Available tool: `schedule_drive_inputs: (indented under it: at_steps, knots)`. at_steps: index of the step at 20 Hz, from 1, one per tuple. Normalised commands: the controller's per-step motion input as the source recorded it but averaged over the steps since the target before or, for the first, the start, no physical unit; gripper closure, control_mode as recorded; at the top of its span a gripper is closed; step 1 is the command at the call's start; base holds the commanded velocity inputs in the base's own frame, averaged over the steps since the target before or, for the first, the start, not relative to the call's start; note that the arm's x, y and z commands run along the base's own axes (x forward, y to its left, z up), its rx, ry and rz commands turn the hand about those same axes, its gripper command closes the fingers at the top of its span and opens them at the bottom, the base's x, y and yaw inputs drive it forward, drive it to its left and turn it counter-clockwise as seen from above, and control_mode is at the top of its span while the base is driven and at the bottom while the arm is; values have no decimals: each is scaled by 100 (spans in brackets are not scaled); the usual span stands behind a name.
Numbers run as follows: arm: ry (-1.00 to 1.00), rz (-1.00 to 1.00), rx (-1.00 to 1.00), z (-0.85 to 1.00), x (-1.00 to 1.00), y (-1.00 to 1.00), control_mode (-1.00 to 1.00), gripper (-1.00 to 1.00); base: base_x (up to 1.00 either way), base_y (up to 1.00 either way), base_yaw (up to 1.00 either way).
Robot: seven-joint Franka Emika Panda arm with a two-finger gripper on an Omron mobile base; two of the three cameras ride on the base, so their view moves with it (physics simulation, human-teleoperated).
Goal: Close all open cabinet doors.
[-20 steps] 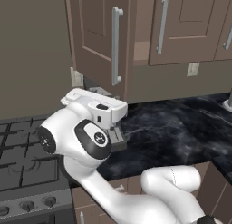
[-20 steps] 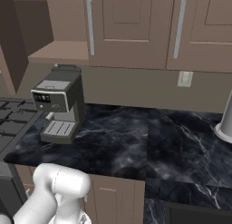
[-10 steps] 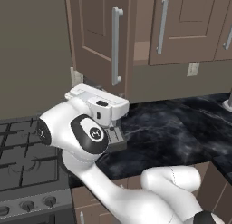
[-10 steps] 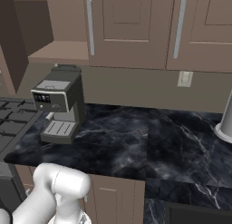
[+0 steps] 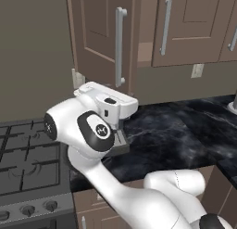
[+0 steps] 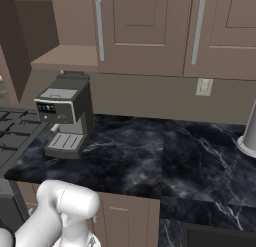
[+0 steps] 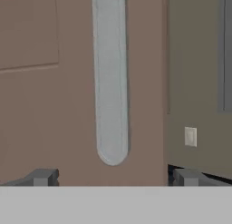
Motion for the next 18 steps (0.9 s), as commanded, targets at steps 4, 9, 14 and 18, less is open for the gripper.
schedule_drive_inputs:
  at_steps: [4, 9, 14, 18]
  knots:
    - [0, 0, 0, 0, 8, -21, -100, -100, 0, 0, 0]
    - [0, -1, 0, 0, 10, -19, -100, -100, 0, 0, 0]
    - [0, -9, 0, -4, 5, 0, -100, -100, 0, 0, 0]
    - [0, -16, 0, -3, 8, -3, -100, -100, 0, 0, 0]
